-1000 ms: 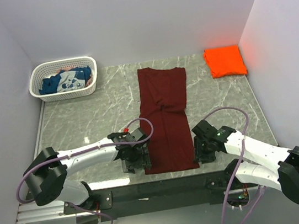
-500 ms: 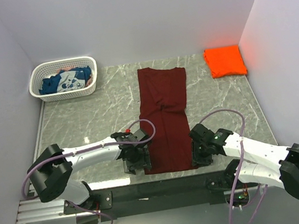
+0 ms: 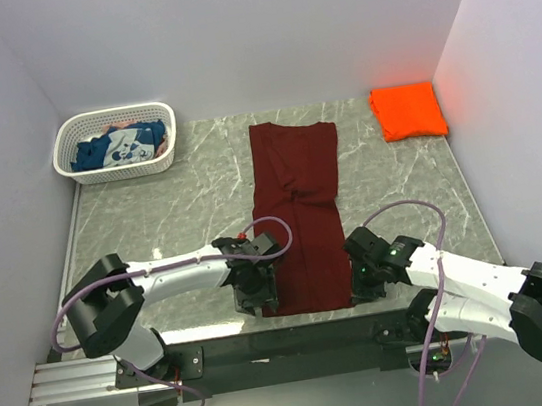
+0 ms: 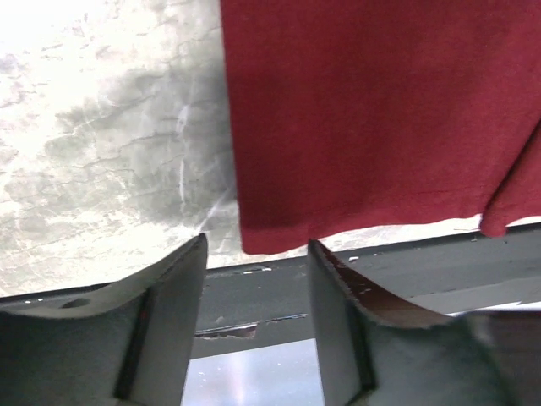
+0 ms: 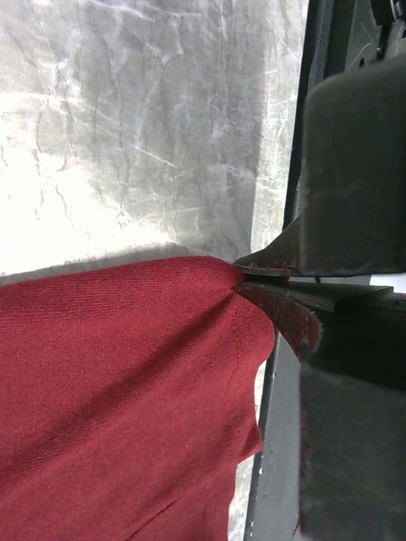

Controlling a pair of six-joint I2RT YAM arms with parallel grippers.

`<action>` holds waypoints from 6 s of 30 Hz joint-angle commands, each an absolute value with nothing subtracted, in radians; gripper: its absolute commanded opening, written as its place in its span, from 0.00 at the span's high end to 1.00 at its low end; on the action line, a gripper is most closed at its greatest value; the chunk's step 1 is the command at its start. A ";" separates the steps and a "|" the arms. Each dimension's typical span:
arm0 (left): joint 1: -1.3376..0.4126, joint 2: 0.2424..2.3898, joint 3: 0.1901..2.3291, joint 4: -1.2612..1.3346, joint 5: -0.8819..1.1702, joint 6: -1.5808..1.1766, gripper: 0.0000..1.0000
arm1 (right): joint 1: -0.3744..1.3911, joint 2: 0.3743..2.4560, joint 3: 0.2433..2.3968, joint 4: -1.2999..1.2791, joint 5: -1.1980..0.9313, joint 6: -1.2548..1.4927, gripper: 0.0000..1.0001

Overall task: Fold and stack the t-shirts
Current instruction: Fold the tshirt

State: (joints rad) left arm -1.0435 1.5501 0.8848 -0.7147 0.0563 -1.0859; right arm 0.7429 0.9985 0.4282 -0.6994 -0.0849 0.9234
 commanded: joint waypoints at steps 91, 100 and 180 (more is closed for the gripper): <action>-0.620 1.902 1.552 -0.808 -0.206 -0.753 0.99 | 0.374 1.546 1.230 -0.764 0.054 0.495 1.00; -0.598 1.991 1.569 -0.710 -0.202 -0.724 0.99 | 0.331 1.680 1.246 -0.703 0.051 0.477 1.00; -0.782 1.471 0.862 -0.469 -0.193 -1.002 0.97 | 0.362 1.543 0.871 -0.039 -0.489 0.521 0.66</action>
State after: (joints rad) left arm -0.7769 1.5490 0.8524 -0.4068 -0.1753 -0.9909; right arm 0.3561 1.6459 1.0107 -0.1902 -0.2821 0.4698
